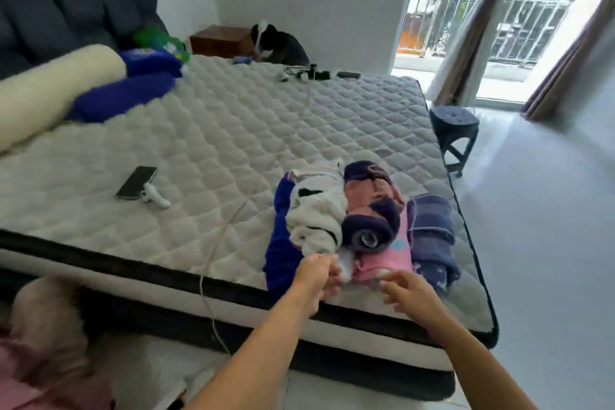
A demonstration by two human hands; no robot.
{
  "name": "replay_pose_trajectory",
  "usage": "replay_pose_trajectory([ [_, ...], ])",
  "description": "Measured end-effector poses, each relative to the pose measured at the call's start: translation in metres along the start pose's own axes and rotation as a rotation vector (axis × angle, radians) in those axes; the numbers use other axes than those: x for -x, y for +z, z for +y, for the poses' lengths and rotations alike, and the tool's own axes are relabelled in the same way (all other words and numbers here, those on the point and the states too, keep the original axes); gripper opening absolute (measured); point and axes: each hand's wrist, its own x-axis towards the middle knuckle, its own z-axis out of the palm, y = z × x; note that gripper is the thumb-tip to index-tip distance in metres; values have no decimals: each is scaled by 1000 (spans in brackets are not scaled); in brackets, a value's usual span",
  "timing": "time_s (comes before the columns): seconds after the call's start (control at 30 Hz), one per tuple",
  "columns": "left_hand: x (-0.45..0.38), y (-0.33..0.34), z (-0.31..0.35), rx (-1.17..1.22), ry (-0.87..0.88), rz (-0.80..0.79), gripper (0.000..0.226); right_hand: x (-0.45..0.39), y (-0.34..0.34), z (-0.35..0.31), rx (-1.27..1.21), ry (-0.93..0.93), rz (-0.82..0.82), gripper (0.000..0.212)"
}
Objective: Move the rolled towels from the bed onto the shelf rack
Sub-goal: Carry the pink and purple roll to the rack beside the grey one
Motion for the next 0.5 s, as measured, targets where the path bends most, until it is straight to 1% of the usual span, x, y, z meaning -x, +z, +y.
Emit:
replay_pose_trajectory([
  [0.03,-7,7,4,6,-51,-35,15,-7,-4,2,-36,25,26,8],
  [0.1,-22,22,13,11,-141,-92,31,-24,-14,5,-86,40,70,4],
  [0.2,-48,40,25,13,-246,-124,50,-66,-30,3,-199,62,155,7],
  [0.27,-67,50,31,37,-281,-125,55,-103,-43,-2,-246,54,232,7],
  [0.33,-90,57,33,84,-314,-104,59,-145,-55,-9,-228,25,271,4],
  [0.43,-126,73,39,153,-376,-40,67,-207,-76,-28,-159,8,282,21],
  [0.5,-141,85,44,212,-414,12,65,-249,-88,-37,-122,36,237,39],
])
